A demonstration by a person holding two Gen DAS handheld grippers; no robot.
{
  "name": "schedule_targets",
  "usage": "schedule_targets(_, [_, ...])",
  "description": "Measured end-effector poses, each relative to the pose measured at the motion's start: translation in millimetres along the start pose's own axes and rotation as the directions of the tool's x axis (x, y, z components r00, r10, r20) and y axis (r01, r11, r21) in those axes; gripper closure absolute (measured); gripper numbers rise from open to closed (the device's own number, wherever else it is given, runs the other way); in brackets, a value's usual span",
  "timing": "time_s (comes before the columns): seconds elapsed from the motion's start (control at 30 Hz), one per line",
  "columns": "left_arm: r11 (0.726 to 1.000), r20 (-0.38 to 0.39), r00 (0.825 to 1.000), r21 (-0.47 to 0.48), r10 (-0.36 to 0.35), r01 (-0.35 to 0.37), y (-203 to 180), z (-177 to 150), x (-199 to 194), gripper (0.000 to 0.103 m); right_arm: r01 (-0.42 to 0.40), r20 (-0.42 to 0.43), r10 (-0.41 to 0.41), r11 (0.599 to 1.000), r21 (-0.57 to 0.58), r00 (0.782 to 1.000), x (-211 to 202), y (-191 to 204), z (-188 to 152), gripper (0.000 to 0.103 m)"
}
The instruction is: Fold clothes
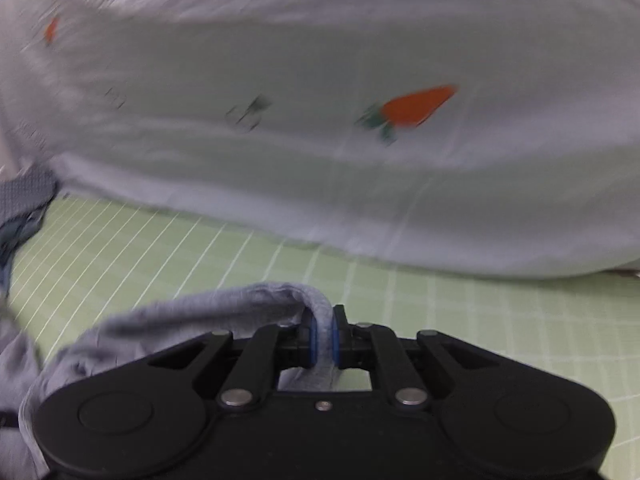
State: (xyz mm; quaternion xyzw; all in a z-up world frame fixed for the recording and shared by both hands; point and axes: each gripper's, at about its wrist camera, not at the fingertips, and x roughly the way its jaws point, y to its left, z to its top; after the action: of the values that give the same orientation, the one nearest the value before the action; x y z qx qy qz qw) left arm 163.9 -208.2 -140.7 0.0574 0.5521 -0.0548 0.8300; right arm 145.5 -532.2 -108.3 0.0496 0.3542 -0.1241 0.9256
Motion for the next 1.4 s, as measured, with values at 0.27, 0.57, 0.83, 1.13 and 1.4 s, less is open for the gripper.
schedule_targets(0.27, [0.998, 0.05, 0.999, -0.062, -0.012, 0.015, 5.0, 10.9, -3.9, 0.015, 0.261, 0.079, -0.271, 0.958, 0.122, 0.959, -6.5, -57.7, 21.8, 0.057])
schedule_targets(0.57, [0.993, 0.055, 0.996, -0.097, -0.063, 0.069, 7.8, 12.5, 2.2, 0.018, 0.222, -0.128, -0.201, 0.958, 0.18, 0.971, -35.7, -42.1, -63.6, 0.034])
schedule_targets(0.83, [0.977, 0.144, 0.984, -0.17, -0.108, 0.132, 12.3, 38.3, 2.1, 0.038, 0.201, -0.196, -0.162, 0.958, 0.203, 0.967, -61.7, -26.6, -94.2, 0.034])
schedule_targets(1.13, [0.974, 0.094, 0.991, -0.196, -0.1, 0.117, 13.5, 35.0, -2.3, 0.069, 0.188, -0.178, -0.153, 0.961, 0.204, 0.972, -78.7, -17.5, -92.3, 0.034])
schedule_targets(1.4, [0.989, 0.124, 0.988, -0.1, -0.096, 0.109, 3.3, 7.1, -20.9, 0.063, 0.188, -0.212, -0.142, 0.959, 0.214, 0.967, -84.9, -14.9, -104.2, 0.034])
